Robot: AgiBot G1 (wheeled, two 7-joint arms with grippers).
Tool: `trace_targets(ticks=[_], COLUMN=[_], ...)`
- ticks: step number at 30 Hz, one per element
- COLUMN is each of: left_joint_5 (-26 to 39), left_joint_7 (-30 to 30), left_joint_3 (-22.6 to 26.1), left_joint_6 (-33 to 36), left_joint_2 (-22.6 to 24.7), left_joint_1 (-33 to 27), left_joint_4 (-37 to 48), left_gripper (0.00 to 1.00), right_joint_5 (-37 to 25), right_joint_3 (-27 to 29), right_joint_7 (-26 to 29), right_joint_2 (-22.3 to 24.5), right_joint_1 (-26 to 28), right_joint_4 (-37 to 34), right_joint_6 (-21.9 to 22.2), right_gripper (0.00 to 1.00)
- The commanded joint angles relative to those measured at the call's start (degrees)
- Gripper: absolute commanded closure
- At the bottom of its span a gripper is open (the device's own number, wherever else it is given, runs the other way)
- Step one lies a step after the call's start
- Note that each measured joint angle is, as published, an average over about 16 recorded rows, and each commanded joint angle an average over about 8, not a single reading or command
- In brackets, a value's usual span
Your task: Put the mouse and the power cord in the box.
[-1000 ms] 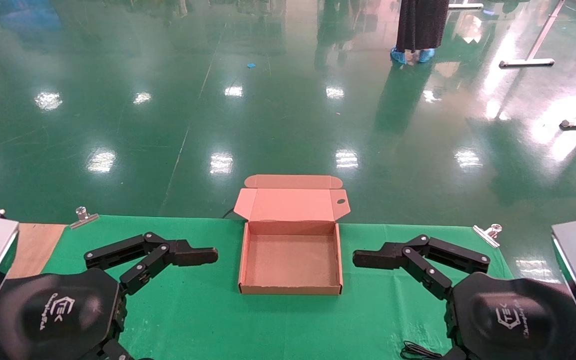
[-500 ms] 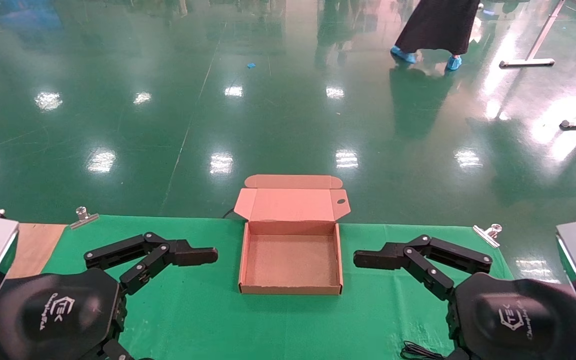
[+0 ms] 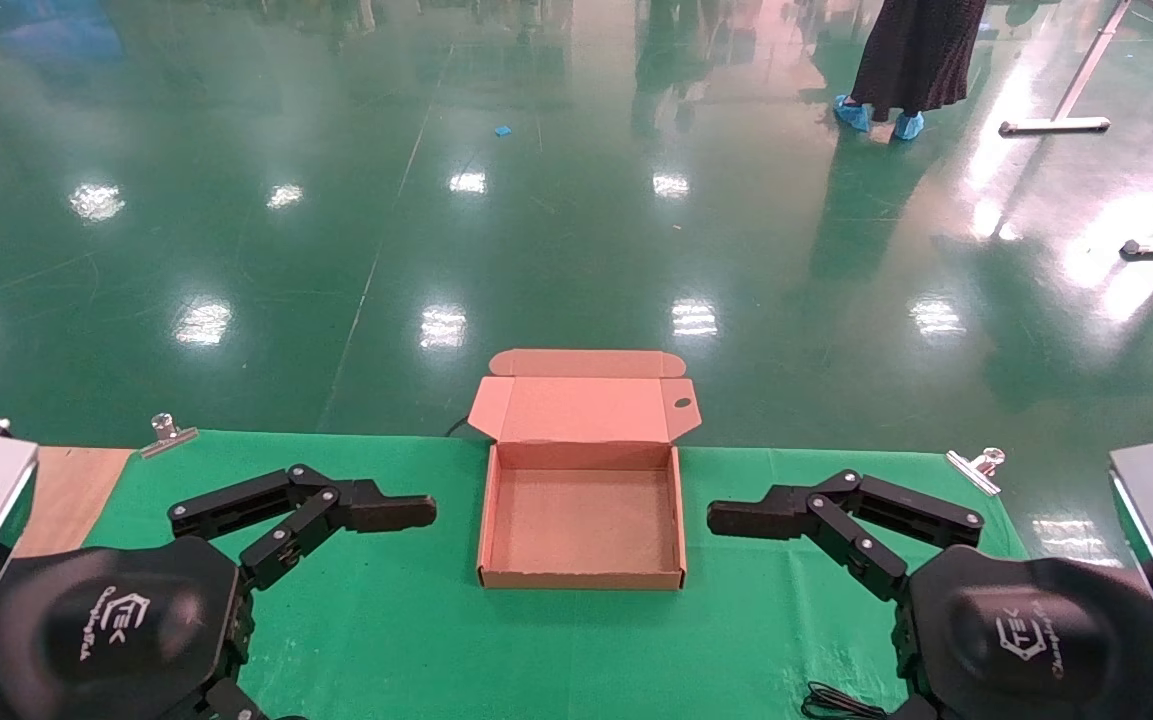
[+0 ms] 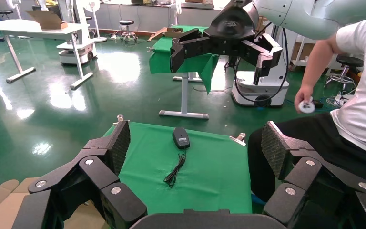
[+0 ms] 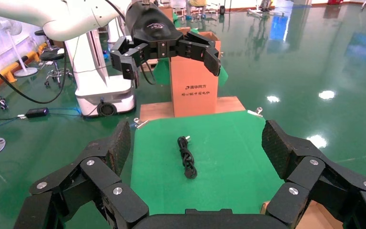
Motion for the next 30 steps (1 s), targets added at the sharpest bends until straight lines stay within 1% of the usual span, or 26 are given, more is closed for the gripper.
trace_targets(ticks=[1, 30], left_joint_5=[0.0, 0.0], left_joint_7=[0.0, -0.01], left_joint_3=[0.0, -0.01], left_joint_6=[0.0, 0.0], left_joint_2=[0.0, 0.0], left_joint_1=[0.0, 0.0], left_joint_4=[0.0, -0.02], left_gripper=[0.0, 0.0], right_joint_5=[0.01, 0.08], right_joint_3=[0.01, 0.07], right_joint_7=[0.0, 0.06], right_joint_2=[0.0, 0.07], right_joint_1=[0.0, -0.05], right_joint_4=[0.01, 0.07], right_joint_6=[-0.01, -0.07], right_gripper=[0.0, 0.0])
